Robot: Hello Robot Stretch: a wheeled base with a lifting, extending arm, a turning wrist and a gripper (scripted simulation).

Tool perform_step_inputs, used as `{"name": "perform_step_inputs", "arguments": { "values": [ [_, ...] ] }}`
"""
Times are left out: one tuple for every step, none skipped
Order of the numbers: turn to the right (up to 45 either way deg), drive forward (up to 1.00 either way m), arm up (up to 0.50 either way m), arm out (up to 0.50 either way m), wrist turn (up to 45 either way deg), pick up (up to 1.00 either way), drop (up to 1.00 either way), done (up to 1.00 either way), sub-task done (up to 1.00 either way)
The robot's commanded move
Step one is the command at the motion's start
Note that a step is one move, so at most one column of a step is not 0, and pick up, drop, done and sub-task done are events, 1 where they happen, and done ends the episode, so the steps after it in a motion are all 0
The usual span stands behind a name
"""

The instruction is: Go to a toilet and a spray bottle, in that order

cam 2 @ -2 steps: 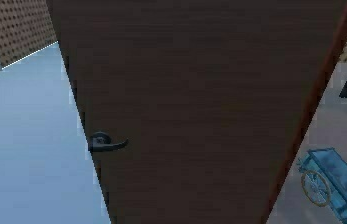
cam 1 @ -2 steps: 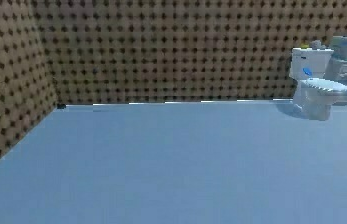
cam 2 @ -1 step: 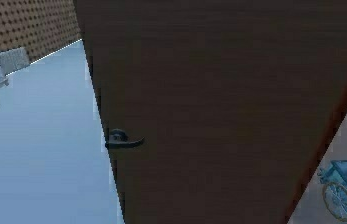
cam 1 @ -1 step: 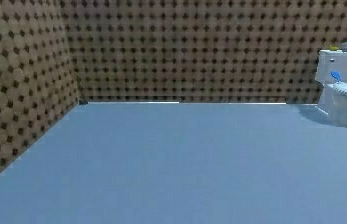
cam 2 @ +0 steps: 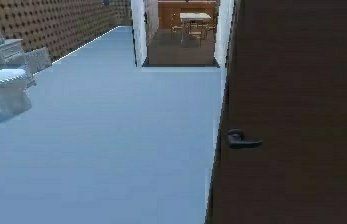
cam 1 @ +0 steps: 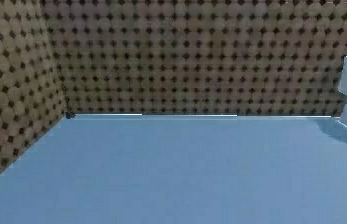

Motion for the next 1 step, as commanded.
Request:
{"name": "perform_step_inputs", "arguments": {
  "values": [
    [42.0,0.0,0.0,0.0,0.0,0.0,0.0,0.0,0.0]
  ]
}}
